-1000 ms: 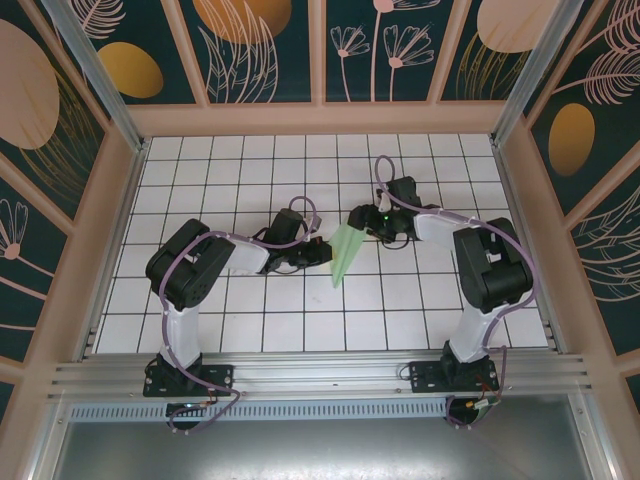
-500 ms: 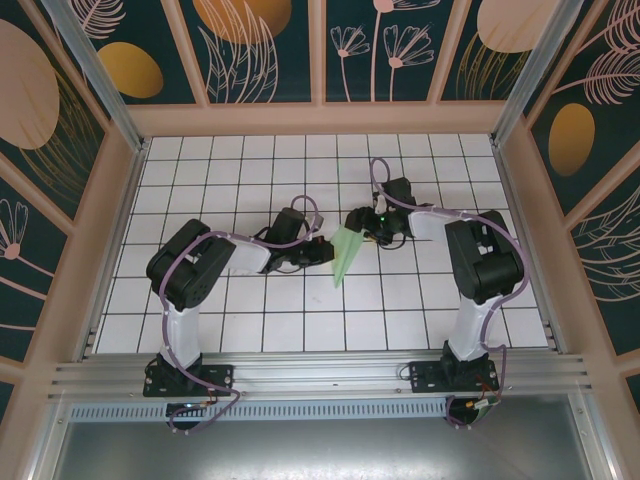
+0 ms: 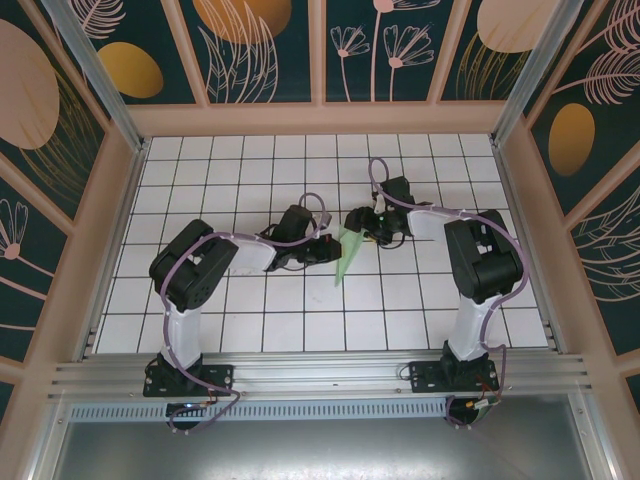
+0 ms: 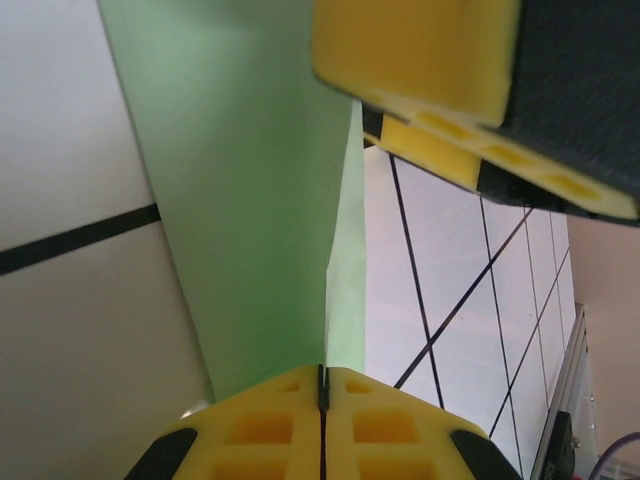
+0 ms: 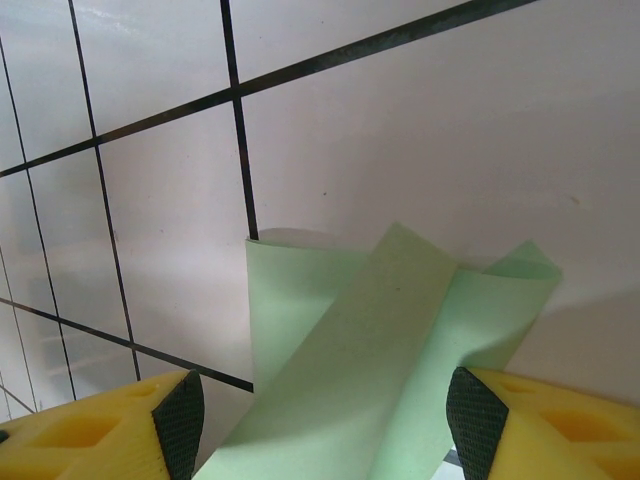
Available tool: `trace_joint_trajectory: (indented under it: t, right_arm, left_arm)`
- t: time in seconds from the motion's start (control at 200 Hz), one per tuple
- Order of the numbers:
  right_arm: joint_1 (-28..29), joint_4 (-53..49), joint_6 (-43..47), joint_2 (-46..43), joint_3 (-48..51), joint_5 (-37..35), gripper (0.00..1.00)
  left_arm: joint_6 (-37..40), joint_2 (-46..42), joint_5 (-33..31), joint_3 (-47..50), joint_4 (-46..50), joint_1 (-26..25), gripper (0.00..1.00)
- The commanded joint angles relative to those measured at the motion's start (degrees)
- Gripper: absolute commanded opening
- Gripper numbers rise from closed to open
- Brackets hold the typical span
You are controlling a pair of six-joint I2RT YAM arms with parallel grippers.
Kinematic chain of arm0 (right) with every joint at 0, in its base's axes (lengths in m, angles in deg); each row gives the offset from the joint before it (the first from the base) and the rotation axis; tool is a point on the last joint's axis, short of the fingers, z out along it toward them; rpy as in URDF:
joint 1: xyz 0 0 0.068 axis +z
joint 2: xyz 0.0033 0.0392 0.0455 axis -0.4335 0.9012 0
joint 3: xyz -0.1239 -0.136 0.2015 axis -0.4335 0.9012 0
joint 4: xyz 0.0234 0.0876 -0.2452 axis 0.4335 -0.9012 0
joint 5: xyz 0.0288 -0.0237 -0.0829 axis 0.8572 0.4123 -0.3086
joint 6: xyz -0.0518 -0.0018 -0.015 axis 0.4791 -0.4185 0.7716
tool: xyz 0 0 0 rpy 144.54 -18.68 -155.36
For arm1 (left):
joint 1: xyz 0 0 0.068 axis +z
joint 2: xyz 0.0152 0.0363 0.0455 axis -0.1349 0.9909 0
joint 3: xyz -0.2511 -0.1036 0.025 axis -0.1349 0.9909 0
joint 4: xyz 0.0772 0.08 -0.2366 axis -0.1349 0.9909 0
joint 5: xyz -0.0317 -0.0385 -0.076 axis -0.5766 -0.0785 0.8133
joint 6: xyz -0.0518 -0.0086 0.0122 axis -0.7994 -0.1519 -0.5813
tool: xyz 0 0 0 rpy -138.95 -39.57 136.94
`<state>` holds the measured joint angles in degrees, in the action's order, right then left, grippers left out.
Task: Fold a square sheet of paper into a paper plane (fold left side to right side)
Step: Fold the wing for the fifth time at the center of the table.
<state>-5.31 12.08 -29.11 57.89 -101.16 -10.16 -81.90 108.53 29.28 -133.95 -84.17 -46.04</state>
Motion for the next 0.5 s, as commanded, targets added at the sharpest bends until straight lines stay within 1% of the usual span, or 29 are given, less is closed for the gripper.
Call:
trace_joint_trajectory:
  t: [0.0, 0.245, 0.495]
  right_arm:
    - [0.99, -2.61, 1.15, 3.11, -0.22, -1.90, 0.70]
    - [1.24, -3.43, 1.75, 3.59, -0.83, -2.11, 0.70]
    - [1.31, -3.10, 2.55, 2.43, -1.43, -2.61, 0.70]
  left_arm:
    - [1.22, 1.37, 1.05, -1.63, 0.77, -0.39, 0.07]
    - [1.56, 2.46, -0.76, -2.13, 2.03, -0.34, 0.07]
    - [2.07, 3.69, 0.07, -2.56, 3.08, -0.35, 0.07]
